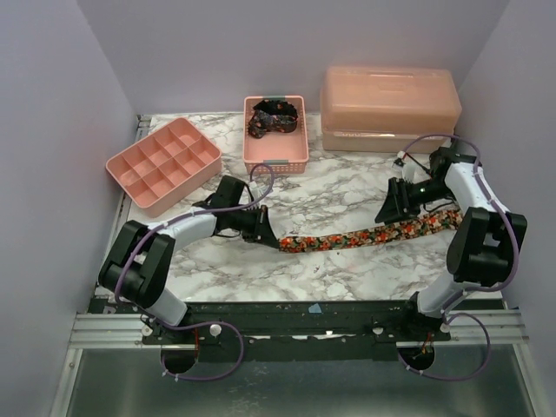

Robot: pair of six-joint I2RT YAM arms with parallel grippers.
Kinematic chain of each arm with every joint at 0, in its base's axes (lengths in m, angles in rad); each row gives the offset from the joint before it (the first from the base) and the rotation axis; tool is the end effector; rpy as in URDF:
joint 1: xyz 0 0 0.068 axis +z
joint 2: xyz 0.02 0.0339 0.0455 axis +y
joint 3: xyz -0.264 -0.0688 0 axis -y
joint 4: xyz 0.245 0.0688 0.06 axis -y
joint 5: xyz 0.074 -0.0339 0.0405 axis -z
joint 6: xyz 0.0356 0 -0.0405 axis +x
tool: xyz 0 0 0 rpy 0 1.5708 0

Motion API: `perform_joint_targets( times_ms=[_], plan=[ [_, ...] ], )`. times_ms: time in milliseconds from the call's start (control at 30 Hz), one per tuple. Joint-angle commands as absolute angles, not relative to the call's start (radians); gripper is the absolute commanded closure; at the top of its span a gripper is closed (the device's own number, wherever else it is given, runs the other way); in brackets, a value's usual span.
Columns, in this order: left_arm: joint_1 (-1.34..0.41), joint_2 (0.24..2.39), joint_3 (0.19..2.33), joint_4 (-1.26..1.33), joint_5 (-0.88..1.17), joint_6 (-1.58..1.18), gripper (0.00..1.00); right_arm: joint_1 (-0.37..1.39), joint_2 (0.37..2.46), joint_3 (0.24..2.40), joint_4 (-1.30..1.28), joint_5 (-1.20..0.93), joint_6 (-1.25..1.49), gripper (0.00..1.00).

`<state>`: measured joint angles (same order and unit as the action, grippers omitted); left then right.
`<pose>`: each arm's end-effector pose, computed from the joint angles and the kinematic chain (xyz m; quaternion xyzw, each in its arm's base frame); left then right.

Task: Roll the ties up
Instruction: Roll the tie at the center of the board.

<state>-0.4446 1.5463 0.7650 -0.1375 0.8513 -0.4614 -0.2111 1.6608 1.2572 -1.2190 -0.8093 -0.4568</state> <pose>0.2493 -0.1484 0.1700 0.1250 0.8639 -0.4794 0.0911 0.2865 -0.0350 0.2370 -0.1025 0.9133 0.3796 0.1065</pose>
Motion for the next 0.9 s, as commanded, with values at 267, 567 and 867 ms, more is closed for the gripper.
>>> perform_joint_targets(
  times_ms=[267,567,867],
  plan=[
    [-0.414,1.639,0.923,-0.470,0.667,-0.295,1.00,0.111,1.676,1.213,-0.974,-0.984,-0.188,0.78],
    [-0.414,1.671,0.968,-0.517,0.576,-0.257,1.00,0.350,1.756,1.179,-0.648,-0.902,0.074,0.99],
    [-0.414,1.659,0.963,-0.512,0.611,-0.256,1.00,0.528,1.843,1.149,-0.436,-0.670,0.190,0.99]
  ],
)
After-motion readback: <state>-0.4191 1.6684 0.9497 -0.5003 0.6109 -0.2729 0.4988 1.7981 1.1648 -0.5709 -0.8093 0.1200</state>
